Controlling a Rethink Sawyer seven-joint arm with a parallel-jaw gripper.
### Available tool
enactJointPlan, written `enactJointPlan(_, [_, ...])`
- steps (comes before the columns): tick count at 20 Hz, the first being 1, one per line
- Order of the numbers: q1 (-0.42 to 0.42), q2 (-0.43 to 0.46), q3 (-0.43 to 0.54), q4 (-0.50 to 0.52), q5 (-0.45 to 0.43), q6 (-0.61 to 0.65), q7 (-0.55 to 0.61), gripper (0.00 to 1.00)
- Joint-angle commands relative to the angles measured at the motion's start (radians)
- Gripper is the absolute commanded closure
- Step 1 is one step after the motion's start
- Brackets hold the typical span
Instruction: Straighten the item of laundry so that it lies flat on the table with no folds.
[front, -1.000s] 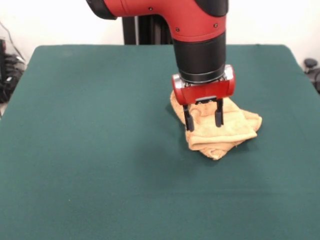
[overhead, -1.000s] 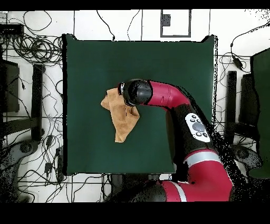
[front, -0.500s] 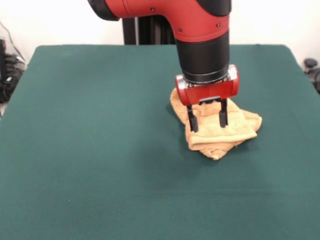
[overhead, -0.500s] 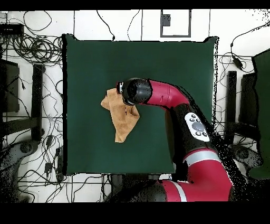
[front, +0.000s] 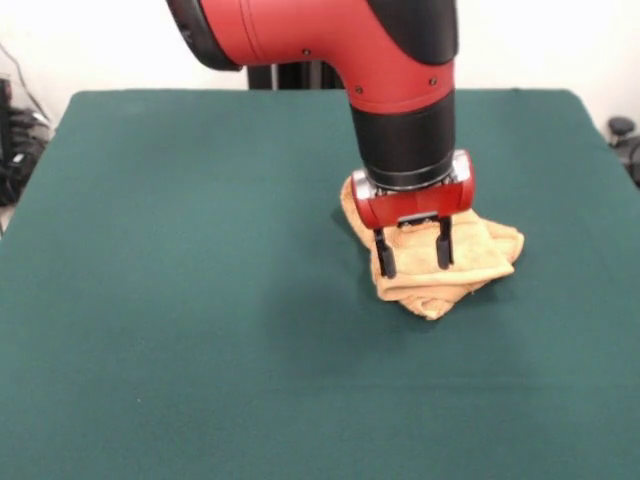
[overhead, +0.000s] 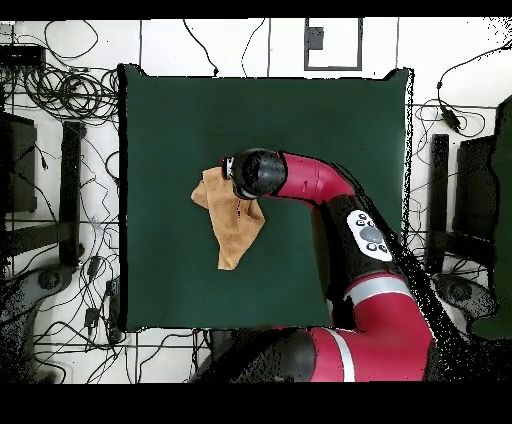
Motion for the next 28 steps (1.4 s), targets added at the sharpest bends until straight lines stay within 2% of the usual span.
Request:
enactJointPlan(1, [0.002, 0.053, 0.099, -0.029, -0.025, -0.008, -0.008, 0.0])
enactJointPlan(16, [-0.015, 0.114, 0.095, -0.111, -0.06, 0.023, -0.057, 0.0])
enactJointPlan(21, [-0.028, 0.086, 0.088, -0.118, -0.065, 0.081, -0.084, 0.0])
enactJointPlan(28, [-0.038, 0.095, 0.093, -0.139, -0.073, 0.102, -0.108, 0.0])
